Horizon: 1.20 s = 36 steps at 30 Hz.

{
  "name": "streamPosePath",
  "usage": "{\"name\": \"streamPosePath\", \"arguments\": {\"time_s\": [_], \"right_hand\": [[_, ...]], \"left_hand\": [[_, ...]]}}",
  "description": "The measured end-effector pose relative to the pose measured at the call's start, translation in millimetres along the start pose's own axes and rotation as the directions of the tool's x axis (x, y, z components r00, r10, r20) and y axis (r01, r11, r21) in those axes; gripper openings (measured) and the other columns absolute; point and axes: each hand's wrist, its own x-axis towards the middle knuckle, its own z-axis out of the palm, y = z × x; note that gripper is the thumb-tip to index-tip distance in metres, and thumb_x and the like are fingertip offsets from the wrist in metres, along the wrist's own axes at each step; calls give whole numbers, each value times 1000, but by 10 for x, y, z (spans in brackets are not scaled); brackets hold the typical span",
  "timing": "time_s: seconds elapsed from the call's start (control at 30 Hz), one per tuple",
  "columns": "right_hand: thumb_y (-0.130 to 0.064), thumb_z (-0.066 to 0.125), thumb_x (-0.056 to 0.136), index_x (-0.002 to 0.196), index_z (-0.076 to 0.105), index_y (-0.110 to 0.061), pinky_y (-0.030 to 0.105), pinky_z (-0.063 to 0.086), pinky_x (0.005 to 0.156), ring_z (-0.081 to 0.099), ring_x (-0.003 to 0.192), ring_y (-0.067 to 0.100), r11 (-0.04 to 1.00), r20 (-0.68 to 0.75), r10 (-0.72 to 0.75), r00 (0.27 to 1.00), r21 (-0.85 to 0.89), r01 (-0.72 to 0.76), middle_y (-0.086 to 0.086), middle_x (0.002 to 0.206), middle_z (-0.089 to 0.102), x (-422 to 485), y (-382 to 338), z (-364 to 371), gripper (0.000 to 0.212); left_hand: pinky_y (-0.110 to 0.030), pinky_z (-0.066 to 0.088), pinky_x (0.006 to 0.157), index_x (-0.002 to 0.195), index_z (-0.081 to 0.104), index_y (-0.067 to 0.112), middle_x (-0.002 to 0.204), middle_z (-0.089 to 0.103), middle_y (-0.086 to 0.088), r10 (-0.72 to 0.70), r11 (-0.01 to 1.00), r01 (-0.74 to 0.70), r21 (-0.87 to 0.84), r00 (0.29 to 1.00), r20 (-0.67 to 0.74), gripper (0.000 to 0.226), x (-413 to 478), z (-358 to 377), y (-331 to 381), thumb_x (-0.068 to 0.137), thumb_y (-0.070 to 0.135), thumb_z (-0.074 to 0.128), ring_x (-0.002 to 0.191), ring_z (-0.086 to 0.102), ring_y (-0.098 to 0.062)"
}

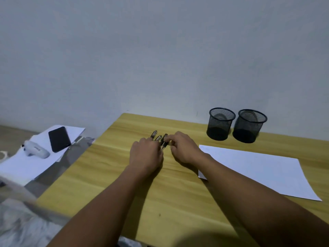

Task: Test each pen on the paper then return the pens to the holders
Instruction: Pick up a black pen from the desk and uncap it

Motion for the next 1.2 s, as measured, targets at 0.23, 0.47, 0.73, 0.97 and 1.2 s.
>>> {"name": "streamPosePath", "arguments": {"time_s": [0.23, 0.47, 0.73, 0.97, 1.2], "right_hand": [[-27, 55, 99, 117, 61, -29, 41, 46, 89, 46, 114, 24, 955, 29, -177, 984, -235, 179, 0, 123, 52, -29, 113, -103, 19], [-35, 55, 102, 120, 63, -30, 34, 37, 74, 51, 108, 22, 842, 152, -285, 947, -432, 322, -3, 121, 58, -43, 116, -317, 20], [-25, 69, 94, 100, 67, -16, 35, 49, 72, 64, 83, 27, 996, -237, -86, 968, 14, 92, 3, 86, 60, -132, 401, -834, 10], [-13, 75, 92, 90, 64, -7, 31, 48, 55, 63, 55, 18, 678, -130, 218, 967, 733, -54, 7, 64, 65, -569, 481, -982, 13], [-22, 72, 96, 81, 57, -10, 25, 42, 49, 62, 52, 16, 632, -120, 228, 966, 773, -53, 13, 69, 69, -775, 672, -1122, 24]], "left_hand": [[-40, 39, 83, 95, 69, 27, 91, 71, 6, 2, 998, -2, -56, 1000, 1, 24, 9, 33, 83, 95, 41, 51, 90, 62, -20], [-41, 41, 88, 98, 70, 32, 90, 70, 9, 54, 988, -58, -140, 998, -38, 20, -6, 10, 13, 95, 46, 56, 92, 61, -17], [-38, 56, 85, 125, 63, 25, 110, 65, 5, -148, 733, -13, -680, 973, -178, 44, 130, -39, 148, 87, 46, 70, 97, 62, -9], [-38, 58, 81, 117, 73, 25, 99, 76, 7, 29, 695, -112, -710, 991, -128, 29, 162, -8, 863, 90, 36, 72, 87, 68, -9], [-38, 50, 62, 91, 73, 23, 80, 72, 3, 240, 827, -321, -461, 944, -228, 27, 155, 11, 1098, 100, 39, 52, 69, 60, -17]]}}
